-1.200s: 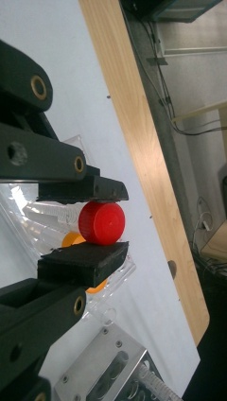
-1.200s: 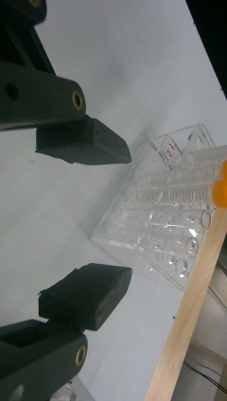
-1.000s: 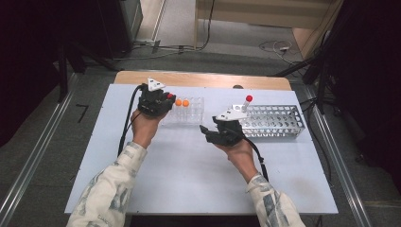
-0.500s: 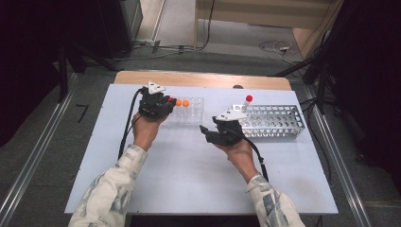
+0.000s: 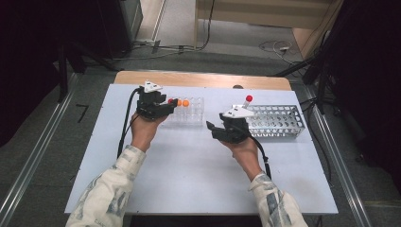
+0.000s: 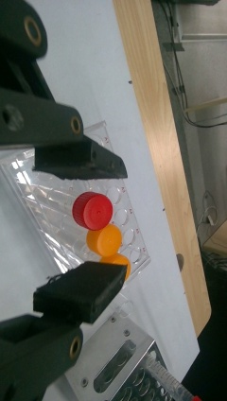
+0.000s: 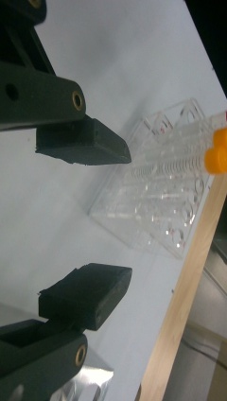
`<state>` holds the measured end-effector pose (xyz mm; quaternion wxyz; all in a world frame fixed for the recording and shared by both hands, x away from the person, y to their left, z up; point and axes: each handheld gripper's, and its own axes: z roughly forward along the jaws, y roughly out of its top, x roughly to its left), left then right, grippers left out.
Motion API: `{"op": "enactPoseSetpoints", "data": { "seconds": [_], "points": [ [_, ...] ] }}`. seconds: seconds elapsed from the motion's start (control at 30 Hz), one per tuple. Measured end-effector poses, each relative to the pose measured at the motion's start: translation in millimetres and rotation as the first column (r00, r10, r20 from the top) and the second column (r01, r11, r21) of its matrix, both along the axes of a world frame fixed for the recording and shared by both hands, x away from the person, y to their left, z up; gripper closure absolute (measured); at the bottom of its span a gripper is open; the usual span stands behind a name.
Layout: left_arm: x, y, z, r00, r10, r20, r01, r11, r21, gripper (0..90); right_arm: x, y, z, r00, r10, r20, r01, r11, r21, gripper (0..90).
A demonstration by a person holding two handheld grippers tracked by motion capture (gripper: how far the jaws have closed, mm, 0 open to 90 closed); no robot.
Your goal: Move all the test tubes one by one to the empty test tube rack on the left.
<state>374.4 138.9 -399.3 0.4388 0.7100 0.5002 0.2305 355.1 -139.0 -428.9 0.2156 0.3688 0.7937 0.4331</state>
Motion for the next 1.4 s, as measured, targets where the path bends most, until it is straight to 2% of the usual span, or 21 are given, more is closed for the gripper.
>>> {"op": "enactPoseSetpoints", "data": {
  "seconds": [0.23, 0.33, 0.43, 0.57, 0.77, 0.97, 1.13, 1.27, 1.4],
  "points": [
    [-3.5, -1.1, 1.7, 0.9997, 0.021, -0.012, -0.021, 0.9998, 0.005, 25.3, 8.9, -25.3, 10.2, 0.9969, -0.074, 0.025, 0.074, 0.997, 0.002, 38.0],
    [-5.3, -0.8, 2.3, 0.9996, 0.026, -0.005, -0.026, 0.9996, 0.006, 22.7, 15.2, -38.4, 13.8, 0.9919, -0.123, 0.029, 0.123, 0.992, 0.007, 38.3],
    [-6.8, -0.8, 2.8, 0.9997, 0.023, 0.001, -0.023, 0.9997, 0.003, 22.5, 20.9, -50.4, 16.3, 0.9851, -0.17, 0.028, 0.169, 0.985, 0.018, 38.4],
    [-8.4, -0.9, 3.6, 0.9998, 0.02, 0.004, -0.02, 0.9998, -0.002, 22.5, 28.3, -61.2, 15.6, 0.9746, -0.223, 0.026, 0.222, 0.975, 0.005, 38.4],
    [-9.6, 0.4, 4.0, 0.9998, 0.019, 0.007, -0.019, 0.9998, -0.002, 22.6, 36.0, -69.4, 12.0, 0.9654, -0.26, 0.02, 0.26, 0.966, -0.004, 38.6],
    [-11.2, 0.7, 4.5, 0.9999, 0.012, 0.01, -0.012, 0.9999, -0.008, 22.5, 48.6, -73.6, 3.3, 0.9521, -0.306, 0.002, 0.306, 0.952, -0.003, 40.7],
    [-12.5, -0.7, 4.1, 0.9999, 0.005, 0.011, -0.005, 1.0, -0.008, 22.3, 58.2, -72.4, -4.0, 0.9451, -0.327, -0.003, 0.327, 0.945, 0.015, 49.4],
    [-13.3, -1.1, 3.3, 1.0, 0.002, 0.01, -0.002, 1.0, -0.009, 22.4, 64.8, -70.8, -5.4, 0.9454, -0.325, -0.024, 0.325, 0.945, 0.013, 56.6],
    [-13.6, -0.7, 3.3, 0.9999, 0.004, 0.011, -0.004, 0.9999, -0.014, 22.5, 68.7, -71.1, -5.6, 0.9409, -0.337, -0.037, 0.337, 0.941, 0.02, 62.2]
  ]
}}
